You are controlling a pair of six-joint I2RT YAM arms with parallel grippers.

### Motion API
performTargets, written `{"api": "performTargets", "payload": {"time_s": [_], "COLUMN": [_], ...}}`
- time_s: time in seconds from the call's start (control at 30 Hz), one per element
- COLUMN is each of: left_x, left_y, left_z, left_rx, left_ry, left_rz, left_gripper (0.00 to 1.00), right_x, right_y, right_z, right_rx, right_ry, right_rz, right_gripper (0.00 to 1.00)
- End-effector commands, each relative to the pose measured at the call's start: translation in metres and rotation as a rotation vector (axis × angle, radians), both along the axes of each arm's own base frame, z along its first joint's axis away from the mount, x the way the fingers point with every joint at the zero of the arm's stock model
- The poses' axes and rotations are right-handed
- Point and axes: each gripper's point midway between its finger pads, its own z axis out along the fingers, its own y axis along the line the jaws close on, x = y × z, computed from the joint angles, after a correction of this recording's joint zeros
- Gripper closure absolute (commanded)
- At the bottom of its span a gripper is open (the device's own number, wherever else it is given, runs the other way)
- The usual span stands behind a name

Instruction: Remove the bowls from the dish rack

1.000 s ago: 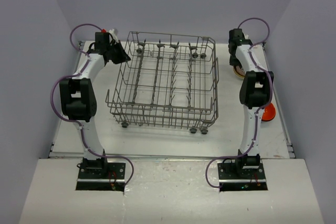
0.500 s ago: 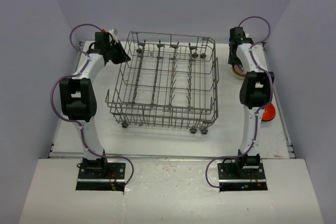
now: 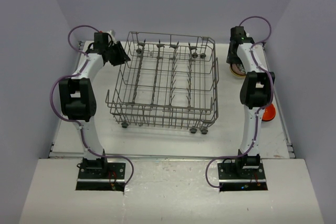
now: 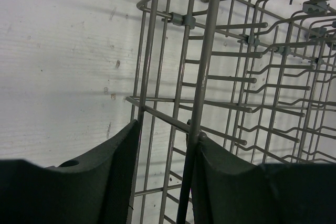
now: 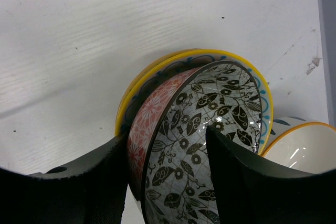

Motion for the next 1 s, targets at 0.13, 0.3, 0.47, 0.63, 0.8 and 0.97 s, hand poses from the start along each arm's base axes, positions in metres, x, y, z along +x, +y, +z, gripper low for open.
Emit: {"api": "performTargets", "payload": {"time_s": [0.13, 0.3, 0.47, 0.63, 0.8, 0.97], "left_x": [-0.031, -0.032, -0.034, -0.035, -0.034, -0.034], "left_y": [0.020, 0.019, 0.020, 0.019, 0.018, 0.017], "left_z": [-0.052, -0.053, -0.056, -0.057, -0.058, -0.060], "left_rx": [0.058, 0.056, 0.059, 0.061, 0.054, 0.049], "left_ry": [0.207, 0.208, 0.214, 0.216, 0.214, 0.219], "left_rz": [0.052, 0.050, 0.049, 0.047, 0.047, 0.048], "left_gripper": [0.57, 0.57, 0.58, 0.58, 0.58, 0.58], "right_x": [0.002, 0.001, 0.001, 0.004, 0.005, 0.000], "right_y": [0.016, 0.015, 0.019, 0.018, 0.018, 0.018], "right_z": [0.052, 0.045, 0.034, 0.036, 0.053, 0.062], "right_rx": [0.113, 0.126, 0.151, 0.149, 0.151, 0.155], "right_ry": [-0.157, -0.161, -0.150, -0.159, -0.214, -0.223], "right_rz": [-0.042, -0.075, -0.084, -0.089, -0.072, -0.078], "right_gripper": [0.42, 0.42, 0.42, 0.41, 0.41, 0.41]}}
